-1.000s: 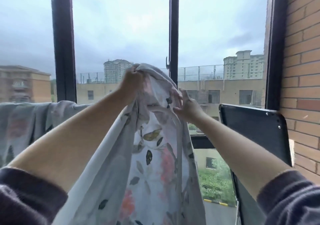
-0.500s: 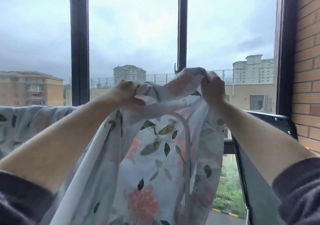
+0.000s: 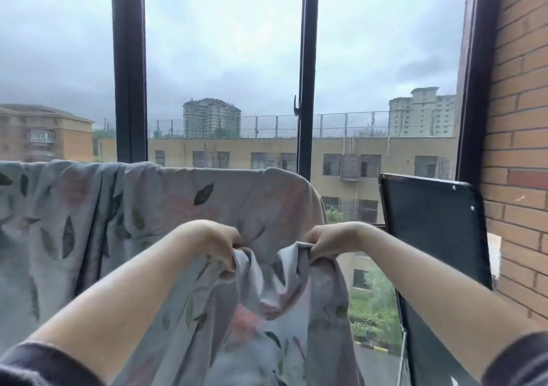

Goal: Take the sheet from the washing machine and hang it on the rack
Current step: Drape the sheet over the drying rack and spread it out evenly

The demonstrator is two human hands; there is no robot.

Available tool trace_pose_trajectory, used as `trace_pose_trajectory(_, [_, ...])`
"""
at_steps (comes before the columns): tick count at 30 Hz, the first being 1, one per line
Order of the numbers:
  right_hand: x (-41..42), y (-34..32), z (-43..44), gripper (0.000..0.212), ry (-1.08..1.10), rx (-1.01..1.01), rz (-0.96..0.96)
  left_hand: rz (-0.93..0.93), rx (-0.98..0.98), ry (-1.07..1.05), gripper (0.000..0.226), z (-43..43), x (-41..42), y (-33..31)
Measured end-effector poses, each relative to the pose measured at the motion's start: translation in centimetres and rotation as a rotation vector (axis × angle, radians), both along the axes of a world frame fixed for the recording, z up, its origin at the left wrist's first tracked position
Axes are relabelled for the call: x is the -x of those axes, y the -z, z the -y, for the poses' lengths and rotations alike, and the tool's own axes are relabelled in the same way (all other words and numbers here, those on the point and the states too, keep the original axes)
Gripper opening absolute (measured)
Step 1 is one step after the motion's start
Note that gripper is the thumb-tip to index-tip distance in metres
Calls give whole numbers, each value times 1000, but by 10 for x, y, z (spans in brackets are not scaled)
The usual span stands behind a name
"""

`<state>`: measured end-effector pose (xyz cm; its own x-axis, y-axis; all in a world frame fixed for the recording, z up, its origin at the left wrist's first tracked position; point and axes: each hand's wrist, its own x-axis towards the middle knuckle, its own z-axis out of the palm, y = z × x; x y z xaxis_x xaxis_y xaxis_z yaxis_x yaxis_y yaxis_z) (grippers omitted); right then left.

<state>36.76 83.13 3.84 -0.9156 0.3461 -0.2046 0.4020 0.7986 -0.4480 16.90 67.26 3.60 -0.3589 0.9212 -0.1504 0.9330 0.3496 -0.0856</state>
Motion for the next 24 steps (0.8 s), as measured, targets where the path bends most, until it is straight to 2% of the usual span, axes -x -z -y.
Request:
trace_pose_trajectory(1, [1, 2, 3, 14, -36, 22, 102, 30, 48, 0, 22, 0, -1, 8])
trace_pose_trajectory(3, [-2, 0, 3, 24, -83, 63, 247, 222, 137, -43, 33, 2, -1, 17])
trace_pose_trajectory(4, [-1, -4, 1, 27, -71, 55, 200, 338, 141, -72, 36, 6, -2, 17])
trace_pose_trajectory(5, [1, -9, -1, 28, -23, 28, 40, 408, 86, -74, 37, 8, 0, 14])
trace_pose_trajectory(6, [4, -14, -5, 28, 68, -14, -202, 390, -41, -51, 37, 10, 3, 10])
trace_pose_trajectory(8, [14, -24, -16, 29, 314, -148, -669, 192, -438, -52, 28, 9, 7, -4])
trace_pose_trajectory(9, [20, -28, -23, 31, 411, -228, -761, 81, -639, -86, 21, 8, 7, -12])
trace_pose_trajectory(11, [32, -29, -32, 37, 510, -334, -663, -9, -853, -171, 16, 4, 3, -28])
trace_pose_trajectory(13, [39, -25, -35, 30, 585, -421, -536, 16, -803, -214, 23, -5, -5, -39])
trace_pose_trajectory(15, [42, -20, -35, 22, 649, -561, -541, 26, -733, -208, 32, -17, -15, -41])
trace_pose_trajectory(18, [38, -18, -39, 24, 644, -689, -585, -31, -690, -197, 42, -37, -30, -35])
trace_pose_trajectory(24, [9, -25, -40, 25, 617, -625, -883, -4, -694, -172, 42, -62, -50, -21])
